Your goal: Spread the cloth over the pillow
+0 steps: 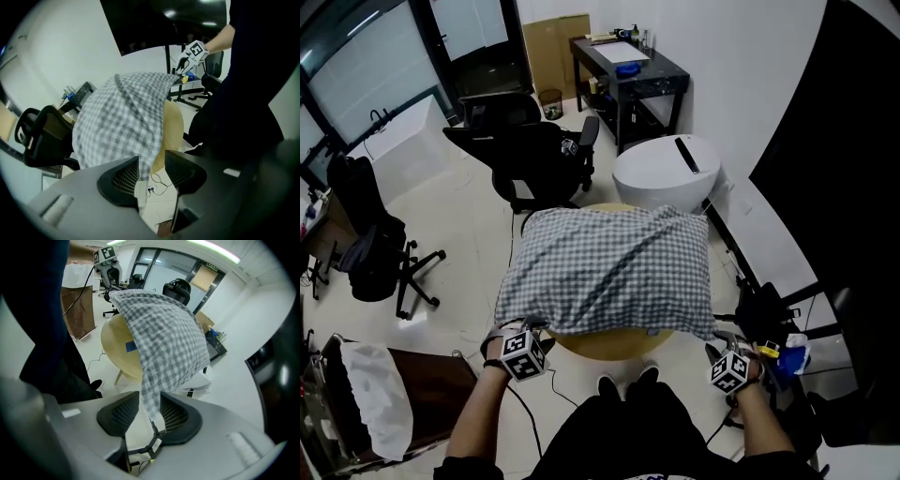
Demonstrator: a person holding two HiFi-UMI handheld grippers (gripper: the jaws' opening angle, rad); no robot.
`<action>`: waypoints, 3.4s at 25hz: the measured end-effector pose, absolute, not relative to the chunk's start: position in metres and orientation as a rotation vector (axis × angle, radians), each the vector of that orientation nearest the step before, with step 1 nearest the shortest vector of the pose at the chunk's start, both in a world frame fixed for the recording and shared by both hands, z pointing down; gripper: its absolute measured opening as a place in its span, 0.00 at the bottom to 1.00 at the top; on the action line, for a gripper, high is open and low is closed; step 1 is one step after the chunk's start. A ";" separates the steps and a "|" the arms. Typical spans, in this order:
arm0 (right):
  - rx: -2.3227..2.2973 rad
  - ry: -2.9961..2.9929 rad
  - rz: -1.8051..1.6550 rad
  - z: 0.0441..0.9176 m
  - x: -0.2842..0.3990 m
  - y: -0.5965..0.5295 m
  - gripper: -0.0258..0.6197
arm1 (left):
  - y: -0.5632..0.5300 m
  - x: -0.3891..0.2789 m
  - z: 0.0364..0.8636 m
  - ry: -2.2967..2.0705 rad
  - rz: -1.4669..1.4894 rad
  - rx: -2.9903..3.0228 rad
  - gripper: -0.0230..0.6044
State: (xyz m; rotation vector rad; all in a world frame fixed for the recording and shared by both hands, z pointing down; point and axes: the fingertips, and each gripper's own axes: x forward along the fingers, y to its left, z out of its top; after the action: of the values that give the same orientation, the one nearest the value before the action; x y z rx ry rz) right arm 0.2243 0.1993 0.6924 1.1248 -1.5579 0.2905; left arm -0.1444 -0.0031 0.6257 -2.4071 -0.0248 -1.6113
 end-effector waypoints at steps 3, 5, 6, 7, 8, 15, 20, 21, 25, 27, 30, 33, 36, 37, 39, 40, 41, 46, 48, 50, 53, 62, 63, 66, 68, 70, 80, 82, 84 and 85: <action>1.153 -1.613 0.225 0.665 0.219 0.184 0.27 | -0.034 -0.147 0.589 0.124 -1.574 -2.416 0.30; 1.172 -1.659 0.178 0.647 0.215 0.169 0.27 | -0.060 -0.145 0.567 0.234 -1.545 -2.420 0.28; 1.184 -1.684 0.158 0.639 0.213 0.161 0.27 | -0.074 -0.144 0.557 0.288 -1.535 -2.426 0.27; 1.199 -1.709 0.142 0.630 0.211 0.151 0.27 | -0.087 -0.142 0.549 0.341 -1.528 -2.432 0.27; 1.213 -1.734 0.128 0.622 0.210 0.142 0.27 | -0.101 -0.141 0.541 0.395 -1.522 -2.441 0.25; 1.238 -1.872 0.056 0.585 0.204 0.094 0.27 | -0.182 -0.122 0.514 0.693 -1.395 -2.682 0.20; 1.254 -1.902 0.080 0.583 0.196 0.077 0.27 | -0.202 -0.093 0.527 0.597 -1.392 -2.741 0.20; 1.254 -1.898 0.087 0.584 0.195 0.074 0.27 | -0.206 -0.086 0.533 0.565 -1.399 -2.742 0.20; 1.270 -1.873 0.142 0.596 0.195 0.063 0.27 | -0.220 -0.062 0.566 0.441 -1.448 -2.702 0.20; 1.289 -1.860 0.187 0.605 0.195 0.059 0.27 | -0.230 -0.053 0.581 0.401 -1.465 -2.673 0.20; 1.299 -1.815 0.273 0.624 0.196 0.059 0.27 | -0.238 -0.040 0.599 0.321 -1.477 -2.658 0.20; 1.310 -1.785 0.340 0.640 0.197 0.059 0.27 | -0.241 -0.034 0.616 0.248 -1.498 -2.663 0.20; 1.329 -1.766 0.397 0.651 0.200 0.060 0.27 | -0.246 -0.029 0.621 0.227 -1.502 -2.660 0.10; 1.330 -1.758 0.411 0.654 0.201 0.061 0.27 | -0.247 -0.028 0.621 0.221 -1.500 -2.658 0.04; 1.332 -1.744 0.433 0.661 0.202 0.062 0.27 | -0.249 -0.026 0.618 0.205 -1.492 -2.654 0.04; 1.333 -1.739 0.442 0.663 0.202 0.061 0.27 | -0.252 -0.026 0.615 0.202 -1.485 -2.647 0.04; 1.335 -1.736 0.449 0.665 0.202 0.061 0.27 | -0.255 -0.026 0.612 0.205 -1.479 -2.637 0.04; 1.344 -1.729 0.465 0.669 0.203 0.056 0.27 | -0.272 -0.031 0.596 0.260 -1.481 -2.579 0.04; 1.342 -1.731 0.469 0.671 0.203 0.054 0.27 | -0.278 -0.034 0.597 0.291 -1.482 -2.573 0.04; 1.338 -1.729 0.477 0.672 0.203 0.054 0.27 | -0.278 -0.034 0.601 0.291 -1.482 -2.578 0.04; 1.325 -1.719 0.489 0.674 0.204 0.058 0.27 | -0.270 -0.032 0.603 0.228 -1.472 -2.622 0.04; 1.378 -1.726 0.454 0.649 0.199 0.046 0.27 | -0.343 -0.066 0.573 0.371 -1.448 -2.700 0.08; 1.387 -1.734 0.447 0.644 0.197 0.042 0.27 | -0.352 -0.069 0.577 0.375 -1.458 -2.718 0.08; 1.406 -1.746 0.403 0.624 0.189 0.025 0.27 | -0.368 -0.074 0.599 0.302 -1.538 -2.771 0.36; 1.418 -1.757 0.372 0.611 0.181 0.014 0.27 | -0.376 -0.076 0.617 0.228 -1.591 -2.742 0.37; 1.426 -1.775 0.349 0.602 0.174 0.004 0.27 | -0.380 -0.074 0.634 0.131 -1.618 -2.694 0.36; 1.404 -1.778 0.352 0.599 0.147 -0.029 0.27 | -0.400 -0.058 0.689 -0.113 -1.662 -2.657 0.30; 1.401 -1.768 0.368 0.604 0.145 -0.030 0.27 | -0.400 -0.055 0.695 -0.191 -1.668 -2.649 0.34; 1.401 -1.760 0.386 0.610 0.145 -0.031 0.27 | -0.399 -0.051 0.698 -0.260 -1.669 -2.640 0.34; 1.403 -1.757 0.396 0.612 0.144 -0.030 0.27 | -0.396 -0.049 0.699 -0.296 -1.670 -2.636 0.31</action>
State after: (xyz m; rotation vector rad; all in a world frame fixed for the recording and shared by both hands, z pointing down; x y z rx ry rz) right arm 0.1443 -0.0304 0.6122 1.4033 -1.7569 0.3964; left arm -0.0493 -0.3963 0.6994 -2.6358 -0.2964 -1.6700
